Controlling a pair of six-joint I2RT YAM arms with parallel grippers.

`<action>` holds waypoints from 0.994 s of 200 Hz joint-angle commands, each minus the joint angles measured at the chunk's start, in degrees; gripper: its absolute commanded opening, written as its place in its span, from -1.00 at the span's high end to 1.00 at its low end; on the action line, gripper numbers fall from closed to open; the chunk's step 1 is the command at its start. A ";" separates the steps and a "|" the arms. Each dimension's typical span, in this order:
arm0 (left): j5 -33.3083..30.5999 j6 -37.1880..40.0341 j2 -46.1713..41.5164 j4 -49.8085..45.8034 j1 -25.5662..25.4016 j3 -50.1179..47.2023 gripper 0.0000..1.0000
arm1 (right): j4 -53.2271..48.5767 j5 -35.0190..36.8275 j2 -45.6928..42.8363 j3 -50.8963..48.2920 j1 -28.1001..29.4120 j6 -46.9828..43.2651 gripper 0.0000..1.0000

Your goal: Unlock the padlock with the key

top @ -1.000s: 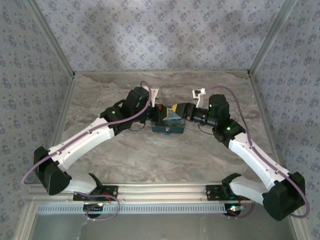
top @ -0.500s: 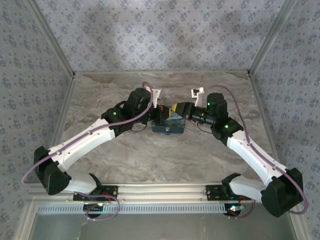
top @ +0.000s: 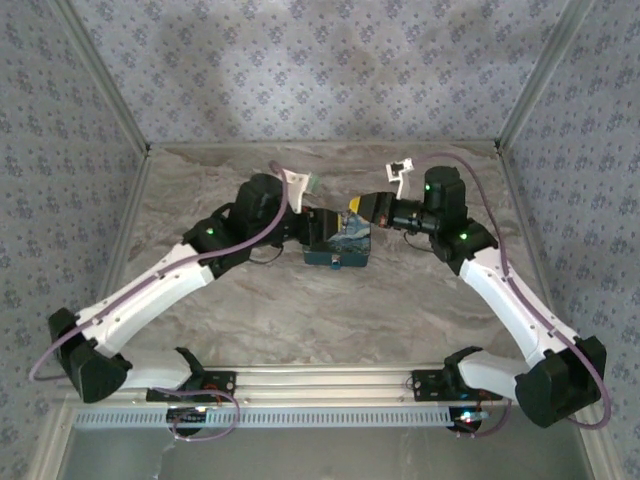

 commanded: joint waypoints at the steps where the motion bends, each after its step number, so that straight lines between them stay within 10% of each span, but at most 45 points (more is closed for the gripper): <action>1: 7.56 1.28 -3.52 2.92 2.45 -1.31 0.02 | -6.68 -9.07 1.28 3.23 -1.62 -4.08 1.00; 90: 35.06 0.75 -0.69 7.87 6.33 -0.27 0.23 | -9.87 -24.98 2.33 7.46 -0.94 -12.52 0.96; 199: 37.82 1.25 1.05 6.63 5.87 -0.81 0.43 | -7.55 -26.67 1.97 7.47 0.65 -12.01 0.96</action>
